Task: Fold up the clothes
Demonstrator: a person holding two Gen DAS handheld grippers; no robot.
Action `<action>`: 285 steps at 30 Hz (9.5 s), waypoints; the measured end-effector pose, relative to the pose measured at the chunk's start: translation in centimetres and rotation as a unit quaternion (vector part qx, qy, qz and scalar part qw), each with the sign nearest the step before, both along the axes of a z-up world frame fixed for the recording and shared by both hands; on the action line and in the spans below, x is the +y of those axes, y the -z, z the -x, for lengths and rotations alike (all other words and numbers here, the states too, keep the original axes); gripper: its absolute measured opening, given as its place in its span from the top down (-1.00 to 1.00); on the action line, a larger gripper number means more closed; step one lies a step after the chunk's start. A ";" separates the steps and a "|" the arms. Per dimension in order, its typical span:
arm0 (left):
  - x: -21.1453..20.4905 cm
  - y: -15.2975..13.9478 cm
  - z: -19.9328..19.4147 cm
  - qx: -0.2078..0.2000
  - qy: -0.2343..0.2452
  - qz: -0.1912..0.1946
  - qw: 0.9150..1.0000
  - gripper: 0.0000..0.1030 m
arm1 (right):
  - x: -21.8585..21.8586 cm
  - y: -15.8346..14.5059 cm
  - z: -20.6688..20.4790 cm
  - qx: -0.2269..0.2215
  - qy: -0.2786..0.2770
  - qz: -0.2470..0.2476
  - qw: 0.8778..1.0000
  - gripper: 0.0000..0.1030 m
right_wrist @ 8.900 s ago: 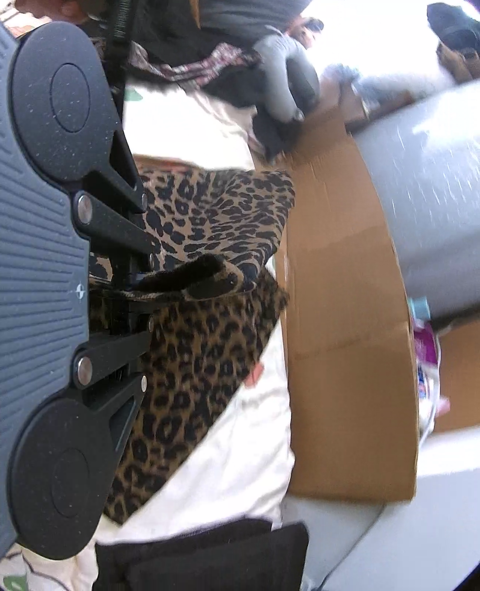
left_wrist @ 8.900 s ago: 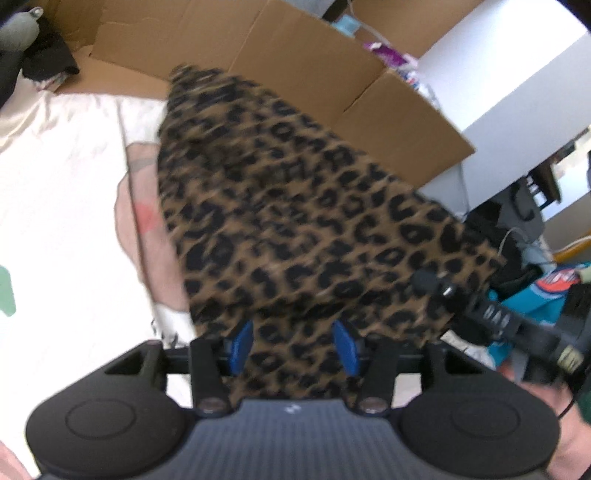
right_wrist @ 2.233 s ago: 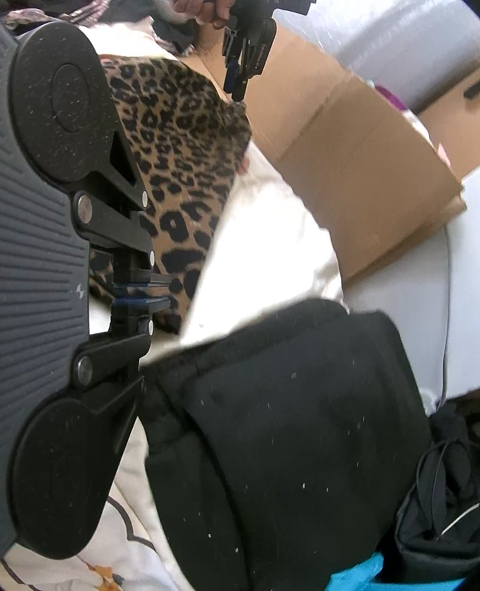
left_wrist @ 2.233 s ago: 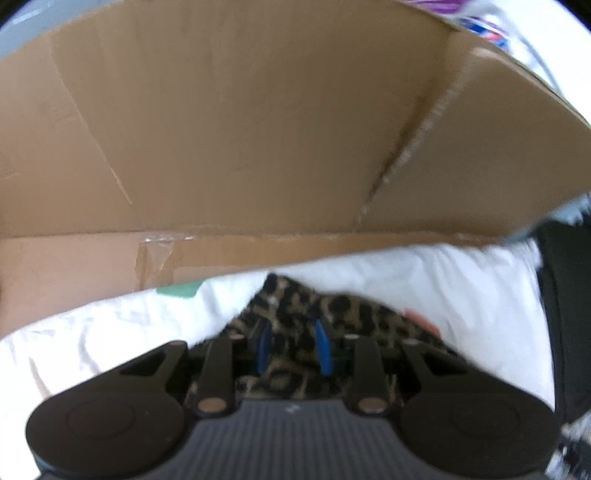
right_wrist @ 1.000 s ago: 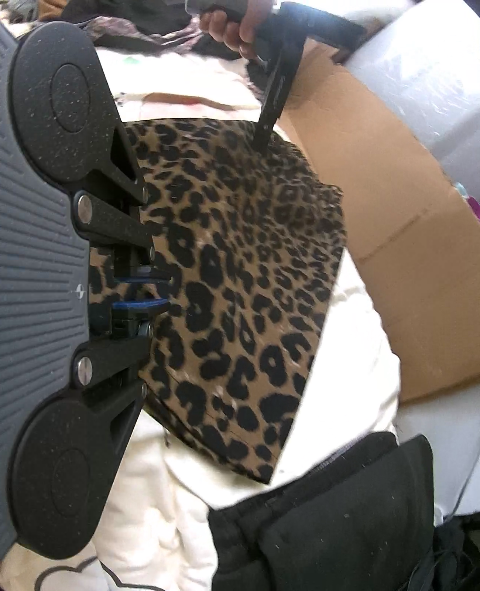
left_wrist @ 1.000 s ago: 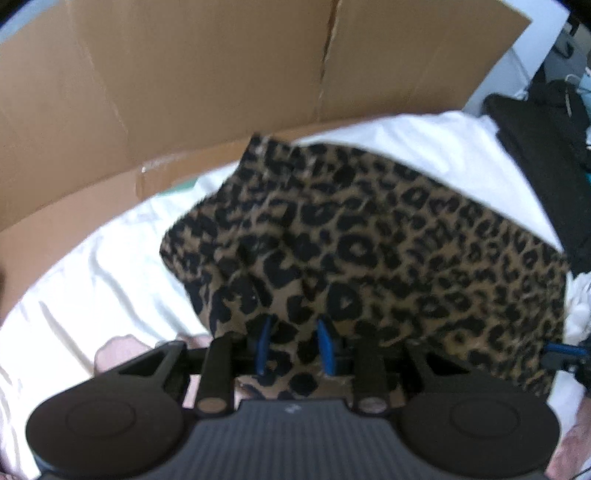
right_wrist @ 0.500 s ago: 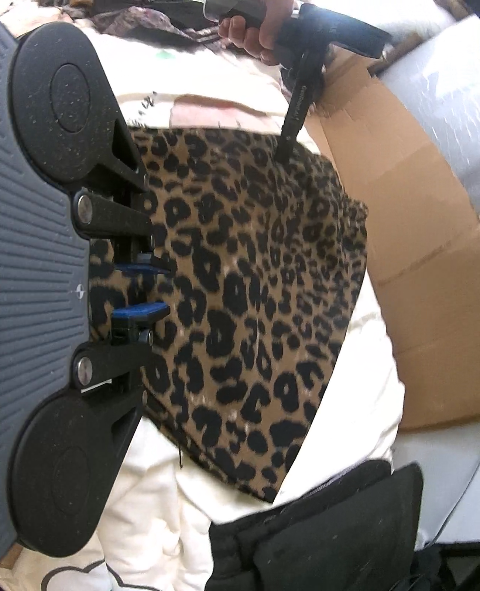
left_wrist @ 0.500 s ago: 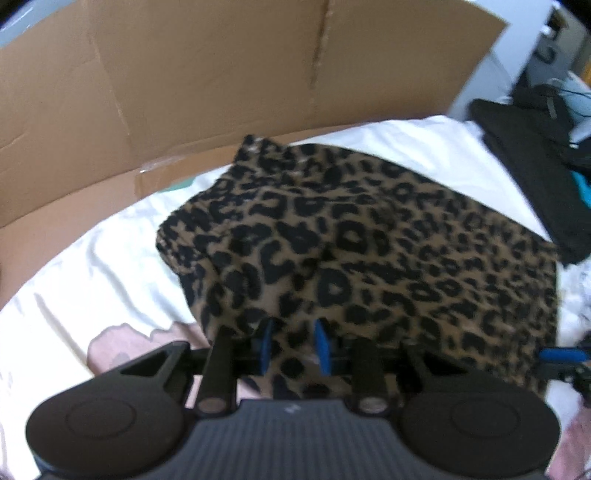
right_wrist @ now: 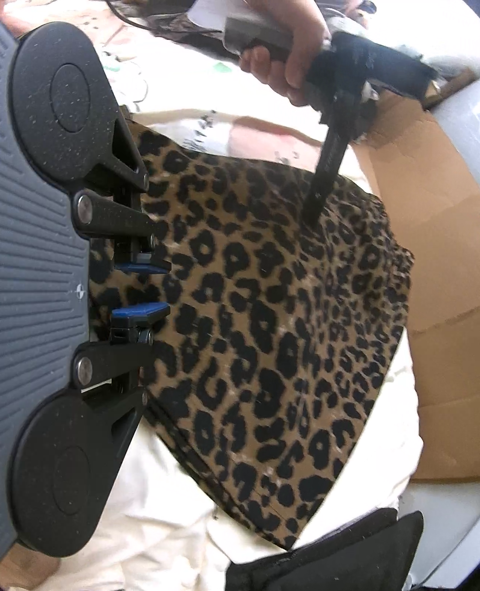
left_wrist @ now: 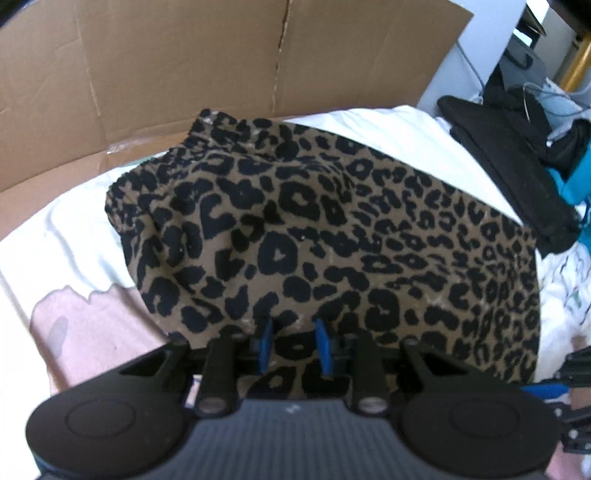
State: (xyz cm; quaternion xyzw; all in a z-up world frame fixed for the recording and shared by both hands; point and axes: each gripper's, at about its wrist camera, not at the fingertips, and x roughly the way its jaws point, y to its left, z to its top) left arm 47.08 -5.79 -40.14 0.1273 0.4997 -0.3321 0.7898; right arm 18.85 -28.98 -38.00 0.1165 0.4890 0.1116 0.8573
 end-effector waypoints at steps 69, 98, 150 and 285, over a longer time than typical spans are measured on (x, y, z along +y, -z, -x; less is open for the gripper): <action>3.3 0.6 18.5 0.008 0.155 -0.021 0.988 0.37 | 3.8 -2.4 3.0 0.028 -0.119 -0.082 0.989 1.00; 15.1 5.9 14.2 0.291 -0.167 0.221 0.916 0.93 | 4.0 -0.2 1.5 0.060 -0.112 -0.055 0.990 0.94; 13.4 4.2 15.4 0.318 -0.130 0.247 0.906 0.37 | 3.9 -1.0 2.3 0.052 -0.147 -0.078 0.985 0.91; 13.6 7.3 16.6 0.362 -0.200 0.275 0.868 0.89 | -11.0 -2.5 -4.0 -0.069 0.086 0.083 0.990 0.58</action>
